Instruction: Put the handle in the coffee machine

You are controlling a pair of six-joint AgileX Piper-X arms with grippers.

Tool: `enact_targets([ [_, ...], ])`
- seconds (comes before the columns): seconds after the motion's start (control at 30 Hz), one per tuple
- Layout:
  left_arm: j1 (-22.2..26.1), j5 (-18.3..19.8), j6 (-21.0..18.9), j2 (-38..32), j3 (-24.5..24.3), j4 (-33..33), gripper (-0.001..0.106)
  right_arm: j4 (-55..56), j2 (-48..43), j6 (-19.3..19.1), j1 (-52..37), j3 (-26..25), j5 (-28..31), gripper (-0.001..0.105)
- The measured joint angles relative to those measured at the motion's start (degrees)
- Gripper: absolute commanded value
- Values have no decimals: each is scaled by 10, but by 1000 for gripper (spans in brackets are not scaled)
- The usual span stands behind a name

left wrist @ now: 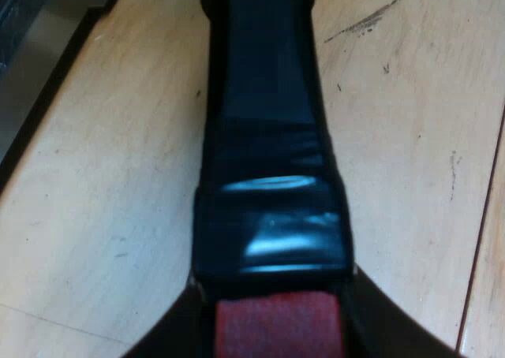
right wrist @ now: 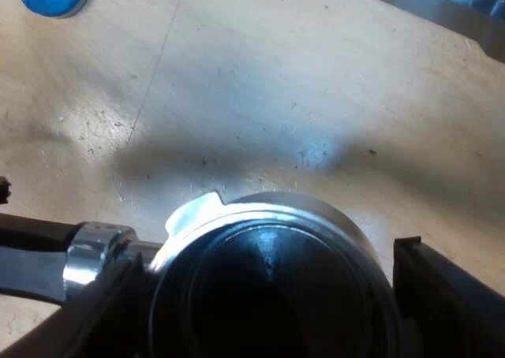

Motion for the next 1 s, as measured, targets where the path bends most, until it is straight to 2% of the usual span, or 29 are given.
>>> enact_targets([
  [0.1,0,1,-15,0,0,5,0,0,0,1,0,0,0,14],
  [0.17,0,4,-18,0,0,11,0,0,0,3,0,0,-1,40],
  [0.2,0,3,-18,0,-1,13,0,0,0,3,0,0,-1,46],
  [0.27,0,3,-22,0,-1,17,0,0,0,3,0,0,-1,77],
  [0.33,0,4,-21,0,-4,20,0,0,0,3,0,0,-1,92],
  [0.43,0,2,-21,0,-4,35,0,-3,0,-2,0,0,-6,98],
  [0.57,0,-4,-22,3,-2,78,0,-17,-2,-4,0,-3,-6,98],
  [0.7,6,-5,-22,3,-4,90,0,-26,-2,-5,0,-30,35,98],
  [0.83,53,0,-26,3,-5,98,0,-29,-18,-5,0,-53,98,98],
  [1.0,96,-7,-26,3,-6,101,0,-27,-44,-5,0,-54,104,98],
])
